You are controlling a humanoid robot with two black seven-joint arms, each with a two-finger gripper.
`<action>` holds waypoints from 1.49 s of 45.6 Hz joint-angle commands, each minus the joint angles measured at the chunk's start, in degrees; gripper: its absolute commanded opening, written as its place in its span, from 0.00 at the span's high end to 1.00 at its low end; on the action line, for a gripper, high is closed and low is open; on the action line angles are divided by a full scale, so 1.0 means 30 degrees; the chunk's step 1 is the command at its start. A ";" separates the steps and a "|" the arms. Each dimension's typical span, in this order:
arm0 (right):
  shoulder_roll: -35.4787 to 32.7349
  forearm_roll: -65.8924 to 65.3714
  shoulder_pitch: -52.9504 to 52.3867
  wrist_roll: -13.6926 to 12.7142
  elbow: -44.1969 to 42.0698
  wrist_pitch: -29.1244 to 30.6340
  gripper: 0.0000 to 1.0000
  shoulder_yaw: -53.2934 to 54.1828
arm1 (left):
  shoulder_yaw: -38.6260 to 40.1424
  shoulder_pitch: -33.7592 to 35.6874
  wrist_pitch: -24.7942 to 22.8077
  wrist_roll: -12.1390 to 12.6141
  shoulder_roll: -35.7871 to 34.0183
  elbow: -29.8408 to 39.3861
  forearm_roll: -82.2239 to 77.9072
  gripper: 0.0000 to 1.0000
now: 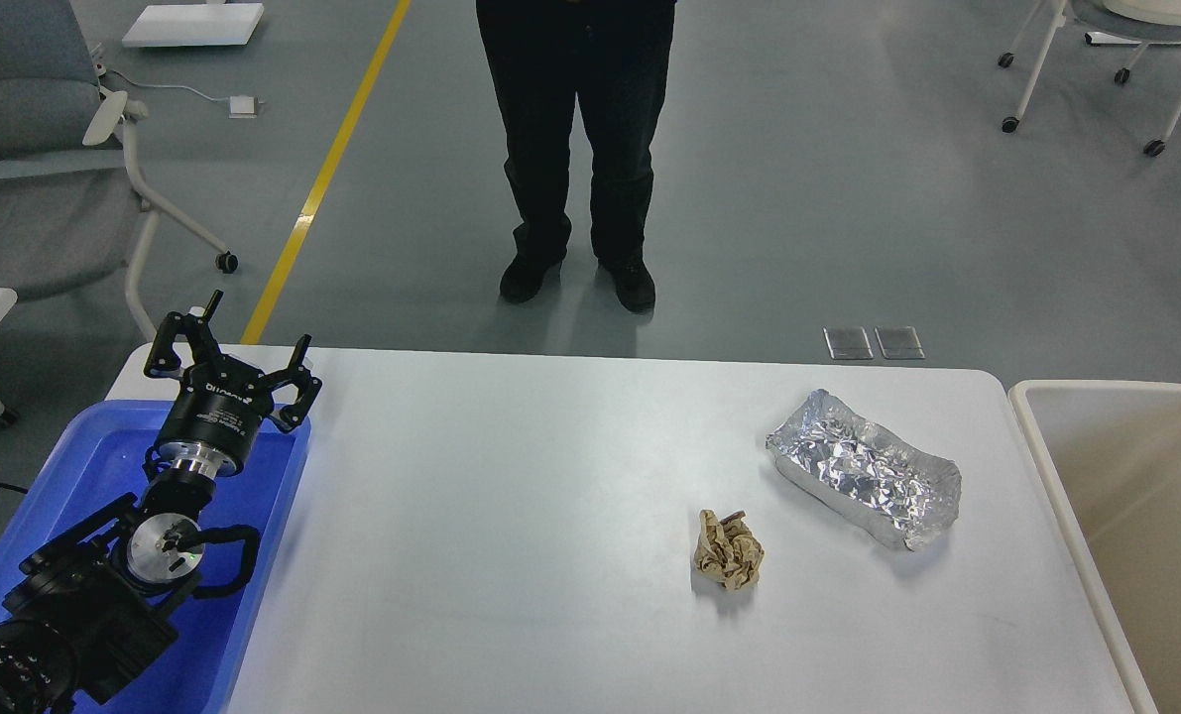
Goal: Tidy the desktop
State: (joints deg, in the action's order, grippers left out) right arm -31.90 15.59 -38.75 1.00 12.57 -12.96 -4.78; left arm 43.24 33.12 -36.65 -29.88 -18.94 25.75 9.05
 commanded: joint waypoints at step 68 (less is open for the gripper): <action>-0.2549 -0.0655 -0.1674 0.0986 1.1774 0.8155 0.00 1.3166 | 0.0000 0.0005 0.0001 0.0000 -0.0015 0.0000 0.0001 0.00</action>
State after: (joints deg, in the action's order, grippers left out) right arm -41.09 14.48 -44.13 3.70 40.55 7.97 32.87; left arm 43.24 33.13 -36.65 -29.88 -18.93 25.76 9.05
